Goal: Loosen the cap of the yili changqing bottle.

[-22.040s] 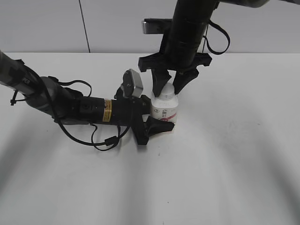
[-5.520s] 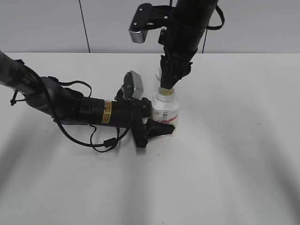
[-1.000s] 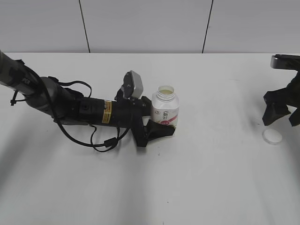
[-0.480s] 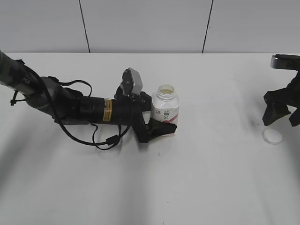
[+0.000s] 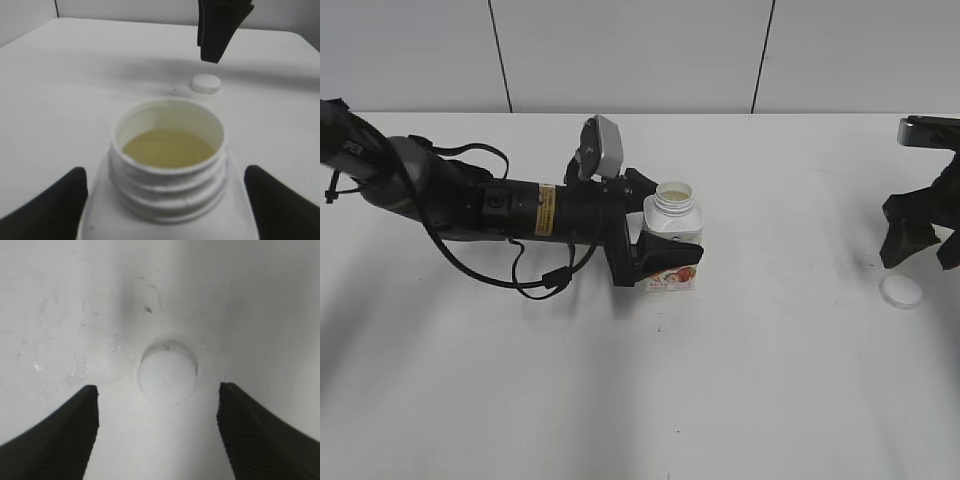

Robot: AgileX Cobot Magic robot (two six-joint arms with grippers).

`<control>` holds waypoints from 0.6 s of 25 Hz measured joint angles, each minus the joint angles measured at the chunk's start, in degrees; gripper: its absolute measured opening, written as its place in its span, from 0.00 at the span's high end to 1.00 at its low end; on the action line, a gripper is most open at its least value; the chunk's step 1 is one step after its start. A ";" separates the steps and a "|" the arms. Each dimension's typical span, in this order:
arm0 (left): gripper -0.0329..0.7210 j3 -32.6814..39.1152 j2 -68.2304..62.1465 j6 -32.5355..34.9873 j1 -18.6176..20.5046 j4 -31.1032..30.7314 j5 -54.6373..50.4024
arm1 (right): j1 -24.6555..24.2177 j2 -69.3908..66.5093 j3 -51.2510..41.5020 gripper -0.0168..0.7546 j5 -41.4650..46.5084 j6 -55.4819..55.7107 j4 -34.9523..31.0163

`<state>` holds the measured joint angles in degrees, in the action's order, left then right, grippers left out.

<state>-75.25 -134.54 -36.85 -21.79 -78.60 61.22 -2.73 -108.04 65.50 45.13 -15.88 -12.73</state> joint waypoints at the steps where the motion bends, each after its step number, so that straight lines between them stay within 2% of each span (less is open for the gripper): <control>1: 0.19 0.00 0.45 0.00 0.06 0.00 0.02 | 0.00 0.00 0.00 0.23 0.00 0.00 0.00; 4: 0.19 0.05 2.06 -0.66 0.23 -0.28 -0.03 | 0.00 0.00 0.00 0.23 0.00 0.00 0.00; 8: 0.19 0.05 5.22 -4.94 0.67 -2.11 -0.03 | 0.00 0.00 0.00 0.23 0.00 0.00 0.00; 15: 0.19 0.05 14.05 -14.60 0.73 -9.21 -4.41 | 0.00 0.00 0.04 0.23 0.11 0.00 0.00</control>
<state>-75.20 -120.49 -51.45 -21.06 -87.81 56.81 -2.73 -108.04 65.54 45.24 -15.88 -12.73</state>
